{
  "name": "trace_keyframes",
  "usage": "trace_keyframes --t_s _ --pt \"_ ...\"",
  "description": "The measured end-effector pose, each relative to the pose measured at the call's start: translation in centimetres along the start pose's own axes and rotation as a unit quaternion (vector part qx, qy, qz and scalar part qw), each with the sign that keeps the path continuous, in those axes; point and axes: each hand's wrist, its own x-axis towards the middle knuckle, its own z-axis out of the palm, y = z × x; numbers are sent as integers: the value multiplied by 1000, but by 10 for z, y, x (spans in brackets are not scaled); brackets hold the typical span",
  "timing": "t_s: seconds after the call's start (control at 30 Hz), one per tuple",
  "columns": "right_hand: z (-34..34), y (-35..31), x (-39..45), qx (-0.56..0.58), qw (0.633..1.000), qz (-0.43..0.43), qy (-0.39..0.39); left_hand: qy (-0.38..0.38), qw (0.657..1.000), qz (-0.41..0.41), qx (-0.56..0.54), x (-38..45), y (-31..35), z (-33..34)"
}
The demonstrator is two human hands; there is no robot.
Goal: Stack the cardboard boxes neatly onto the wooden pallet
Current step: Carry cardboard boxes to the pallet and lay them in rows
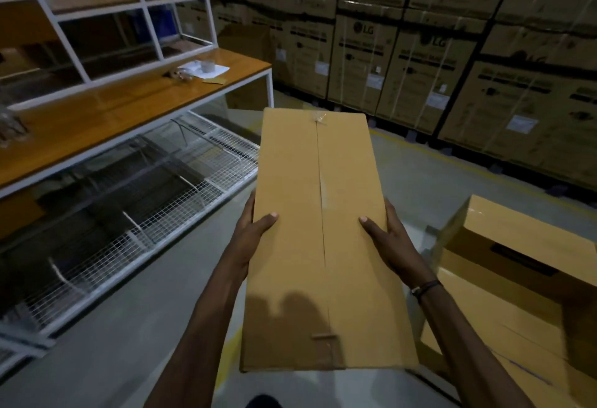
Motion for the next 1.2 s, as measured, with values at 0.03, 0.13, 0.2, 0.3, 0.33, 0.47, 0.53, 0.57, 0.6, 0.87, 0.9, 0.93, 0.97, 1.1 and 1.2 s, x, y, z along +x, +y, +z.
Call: trace_keyframes --t_s 0.03,0.13,0.2,0.3,0.33,0.47,0.53,0.57,0.6,0.87,0.9,0.93,0.97,1.1,1.2 --pt "0 -2 16 0 1000 0 3 -3 1000 -1 5 18 3 0" --pt "0 -2 64 6 1000 3 17 -16 1000 -9 13 73 12 -1" --pt "1 -2 95 9 999 11 33 -33 999 -10 14 112 15 -1" --pt "4 6 144 8 998 15 67 -67 998 -6 19 178 18 -2" --pt "6 8 160 6 997 14 77 -82 996 -7 22 202 19 -2" --pt "17 14 215 17 990 22 135 -147 989 -4 32 292 28 -1" --pt "21 13 237 26 985 33 169 -181 983 -16 35 332 37 3" --pt "22 11 245 33 981 44 187 -201 978 -21 41 349 42 6" --pt "23 10 251 39 976 50 207 -220 974 -23 46 366 47 11" --pt "-7 11 269 84 927 84 357 -345 931 -54 103 466 47 93" --pt "-12 12 269 91 922 84 368 -359 925 -56 111 475 43 106" --pt "-20 16 268 97 913 82 387 -379 916 -59 116 484 40 124" --pt "-26 18 266 102 904 86 406 -399 907 -62 122 490 37 142" --pt "-63 40 252 114 860 97 488 -481 866 -57 126 505 25 227" --pt "-92 55 243 114 829 104 538 -532 834 -61 129 511 15 292"
